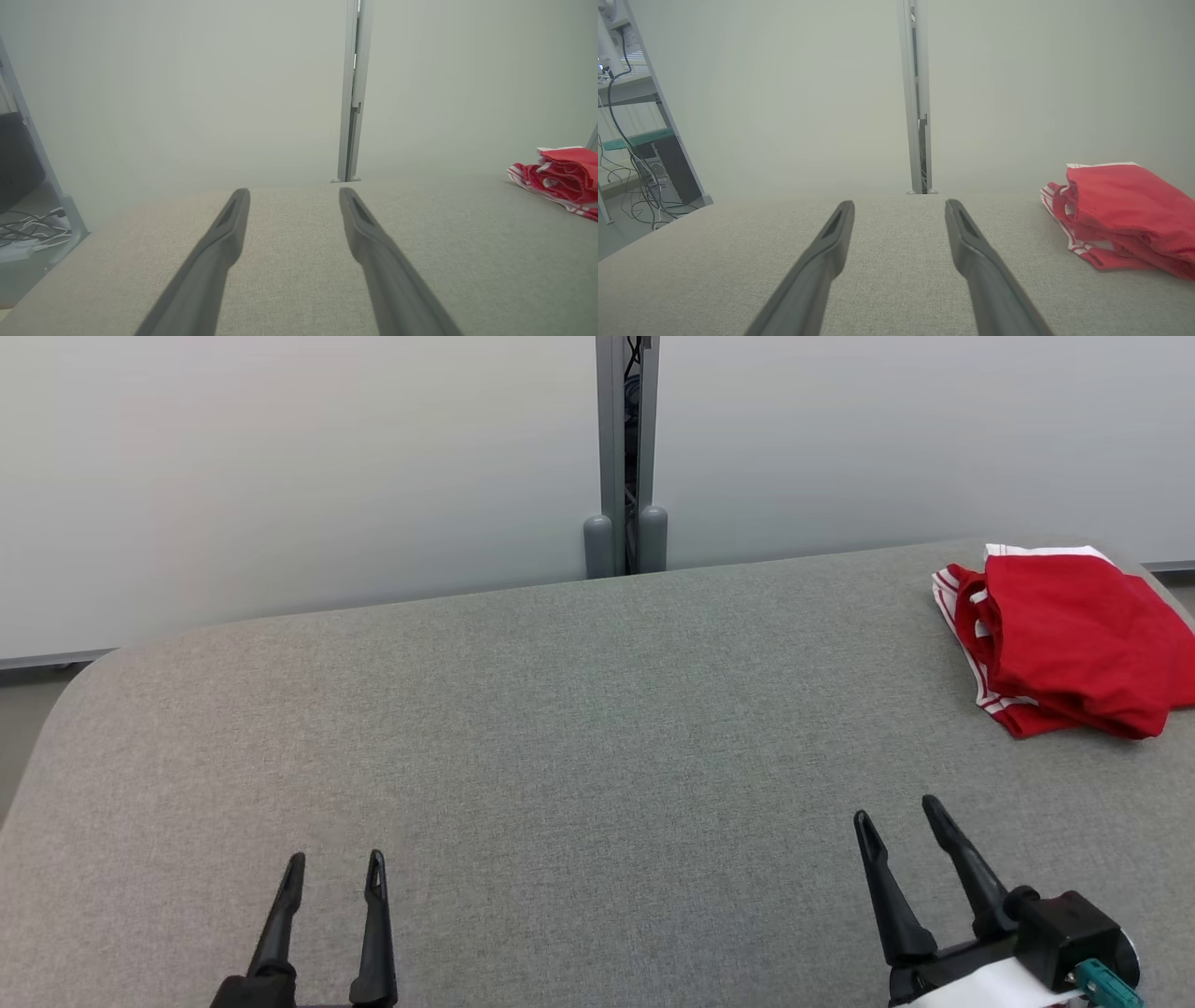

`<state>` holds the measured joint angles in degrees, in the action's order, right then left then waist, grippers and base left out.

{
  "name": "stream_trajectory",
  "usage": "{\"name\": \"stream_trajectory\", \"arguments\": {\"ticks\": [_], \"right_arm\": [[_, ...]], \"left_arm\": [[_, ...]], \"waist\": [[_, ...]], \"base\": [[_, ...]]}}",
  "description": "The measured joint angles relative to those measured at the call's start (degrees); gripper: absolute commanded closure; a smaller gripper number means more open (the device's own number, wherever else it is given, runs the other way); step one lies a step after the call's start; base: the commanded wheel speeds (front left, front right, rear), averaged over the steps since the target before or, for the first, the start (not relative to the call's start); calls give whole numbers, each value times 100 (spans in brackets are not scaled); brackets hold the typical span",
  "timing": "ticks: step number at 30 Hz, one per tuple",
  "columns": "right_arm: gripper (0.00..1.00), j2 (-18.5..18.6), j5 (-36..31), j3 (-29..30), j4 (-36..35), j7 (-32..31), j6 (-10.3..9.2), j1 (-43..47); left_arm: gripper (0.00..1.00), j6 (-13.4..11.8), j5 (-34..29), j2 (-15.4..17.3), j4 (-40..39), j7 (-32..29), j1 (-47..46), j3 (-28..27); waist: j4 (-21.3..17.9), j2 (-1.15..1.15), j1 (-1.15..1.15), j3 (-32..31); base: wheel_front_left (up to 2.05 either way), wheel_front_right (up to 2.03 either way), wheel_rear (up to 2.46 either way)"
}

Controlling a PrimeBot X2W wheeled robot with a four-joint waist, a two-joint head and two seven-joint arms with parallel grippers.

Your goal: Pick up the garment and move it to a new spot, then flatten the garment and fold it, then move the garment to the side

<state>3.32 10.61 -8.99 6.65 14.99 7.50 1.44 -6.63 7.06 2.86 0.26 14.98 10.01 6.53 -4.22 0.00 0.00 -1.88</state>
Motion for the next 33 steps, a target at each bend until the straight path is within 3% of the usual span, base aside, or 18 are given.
{"name": "stream_trajectory", "arguments": {"ticks": [6, 33], "right_arm": [[100, -5, 111, -52, 222, -35, 0, 175], [100, 120, 2971, 335, 383, -603, 0, -54]], "left_arm": [[100, 2, 114, -27, 227, -38, 104, 31], [100, 461, 3052, 71, 699, -547, -453, -111]], "waist": [[6, 0, 0, 4], [97, 0, 0, 47]], "base": [[0, 0, 0], [0, 0, 0]]}}
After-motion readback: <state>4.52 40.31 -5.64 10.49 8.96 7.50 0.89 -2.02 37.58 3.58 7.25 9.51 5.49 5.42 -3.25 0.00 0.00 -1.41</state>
